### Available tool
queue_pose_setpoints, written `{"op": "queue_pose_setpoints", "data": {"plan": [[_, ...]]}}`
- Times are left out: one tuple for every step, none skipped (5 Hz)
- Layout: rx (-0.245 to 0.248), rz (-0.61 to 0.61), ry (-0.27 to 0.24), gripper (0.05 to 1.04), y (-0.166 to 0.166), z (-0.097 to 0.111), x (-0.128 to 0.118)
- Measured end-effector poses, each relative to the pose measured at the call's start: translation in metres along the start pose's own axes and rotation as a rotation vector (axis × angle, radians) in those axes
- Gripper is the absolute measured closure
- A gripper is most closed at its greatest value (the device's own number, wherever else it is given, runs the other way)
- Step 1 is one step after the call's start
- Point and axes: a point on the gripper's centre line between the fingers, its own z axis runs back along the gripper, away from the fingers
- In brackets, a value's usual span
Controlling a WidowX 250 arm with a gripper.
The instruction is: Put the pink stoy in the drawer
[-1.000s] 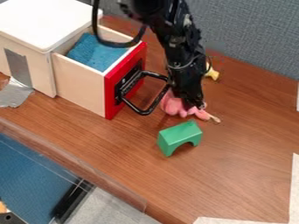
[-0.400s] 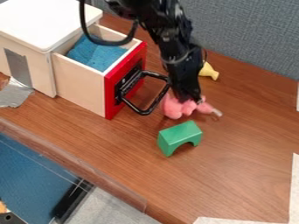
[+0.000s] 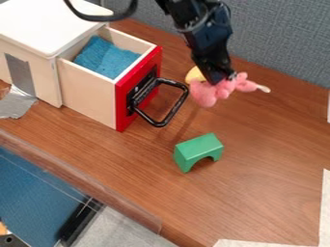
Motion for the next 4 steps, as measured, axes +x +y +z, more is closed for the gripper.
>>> {"op": "queue_pose_setpoints", "data": {"plan": [[0.005, 0.039, -0.057, 1.028, 0.008, 0.028, 0.005], [0.054, 0.07, -0.093, 1.028, 0.018, 0.059, 0.008], [0.136, 0.125, -0.098, 1.028, 0.035, 0.083, 0.002], [0.214, 0.197, -0.072, 1.028, 0.059, 0.096, -0.015]]}}
